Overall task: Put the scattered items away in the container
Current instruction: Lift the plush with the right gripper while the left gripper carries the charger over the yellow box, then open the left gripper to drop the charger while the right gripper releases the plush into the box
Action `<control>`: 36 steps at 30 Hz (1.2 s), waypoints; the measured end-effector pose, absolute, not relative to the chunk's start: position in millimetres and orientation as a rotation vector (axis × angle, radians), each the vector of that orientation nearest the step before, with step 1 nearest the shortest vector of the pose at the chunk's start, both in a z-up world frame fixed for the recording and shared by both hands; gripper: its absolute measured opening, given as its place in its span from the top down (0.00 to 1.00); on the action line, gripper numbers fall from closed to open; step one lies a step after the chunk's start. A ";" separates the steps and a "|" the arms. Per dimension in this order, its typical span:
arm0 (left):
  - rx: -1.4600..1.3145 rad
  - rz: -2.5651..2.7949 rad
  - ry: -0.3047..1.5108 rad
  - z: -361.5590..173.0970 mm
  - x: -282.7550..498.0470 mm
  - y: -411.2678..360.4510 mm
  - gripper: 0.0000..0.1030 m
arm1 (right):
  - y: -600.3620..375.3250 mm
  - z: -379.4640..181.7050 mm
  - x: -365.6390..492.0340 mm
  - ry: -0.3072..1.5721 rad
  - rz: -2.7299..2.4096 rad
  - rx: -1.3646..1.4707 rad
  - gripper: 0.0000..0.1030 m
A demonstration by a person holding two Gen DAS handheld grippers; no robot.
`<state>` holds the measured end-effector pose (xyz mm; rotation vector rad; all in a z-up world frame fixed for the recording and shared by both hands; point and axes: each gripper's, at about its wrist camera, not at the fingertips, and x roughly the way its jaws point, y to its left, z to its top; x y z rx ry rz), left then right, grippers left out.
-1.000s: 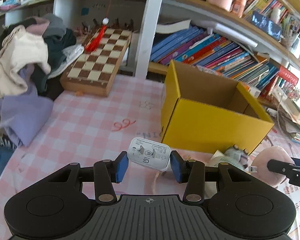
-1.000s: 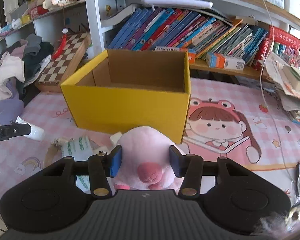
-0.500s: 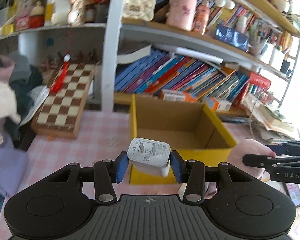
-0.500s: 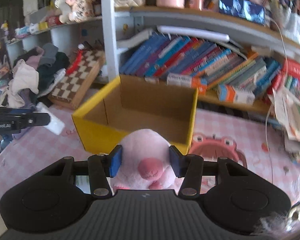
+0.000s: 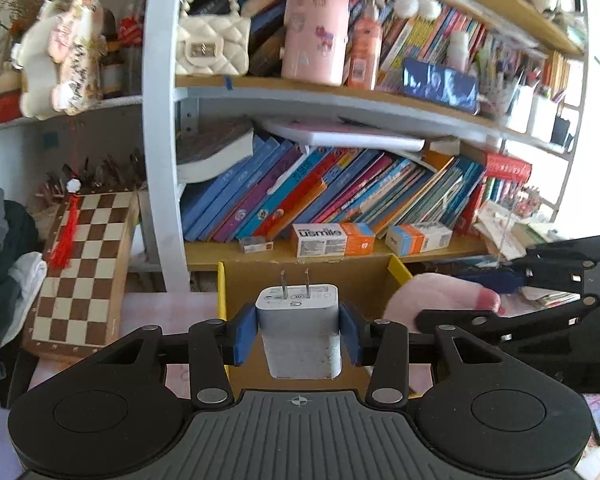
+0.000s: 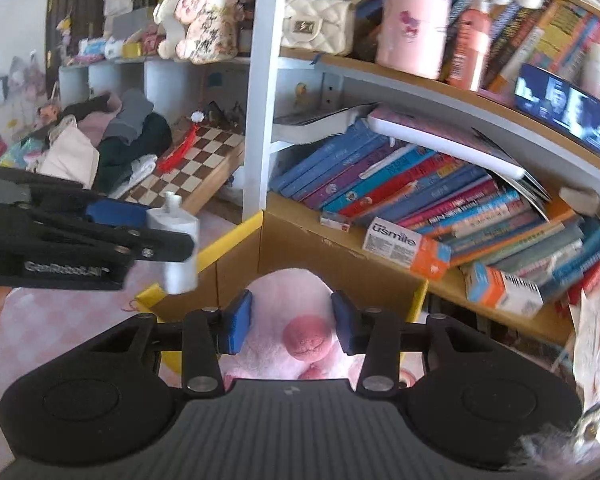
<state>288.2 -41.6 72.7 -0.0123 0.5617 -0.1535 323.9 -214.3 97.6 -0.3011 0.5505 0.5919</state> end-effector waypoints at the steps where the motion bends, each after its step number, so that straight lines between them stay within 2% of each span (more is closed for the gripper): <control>1: 0.005 -0.153 0.573 69.6 295.7 -44.7 0.59 | -210.6 94.3 331.2 0.555 0.600 -0.322 0.61; 11: 0.118 -0.148 0.696 33.9 359.2 -64.2 0.58 | -181.7 43.0 401.2 0.640 0.637 -0.515 0.61; 12: 0.127 -0.148 0.711 30.5 364.7 -65.5 0.58 | -179.6 38.7 407.1 0.647 0.643 -0.533 0.64; 14: 0.139 -0.150 0.747 22.7 376.2 -67.2 0.58 | -176.8 31.1 418.0 0.668 0.654 -0.565 0.86; 22: 0.204 -0.122 0.852 -5.9 403.5 -67.4 0.57 | -171.2 7.0 457.2 0.757 0.690 -0.649 0.85; 24: 0.212 -0.114 0.861 -8.6 405.7 -66.6 0.53 | -174.7 5.2 462.1 0.773 0.691 -0.620 0.84; 25: 0.218 -0.110 0.859 -8.2 405.4 -66.5 0.44 | -176.0 5.0 462.4 0.775 0.690 -0.614 0.83; 26: 0.225 -0.106 0.857 -7.5 405.0 -66.3 0.35 | -177.4 4.8 462.8 0.777 0.689 -0.607 0.77; 28: 0.232 -0.102 0.840 -2.6 401.0 -65.2 0.29 | -179.4 6.1 461.6 0.773 0.689 -0.602 0.70; 36: 0.244 -0.123 0.722 31.3 367.9 -63.2 0.16 | -191.7 32.2 432.8 0.712 0.676 -0.548 0.57</control>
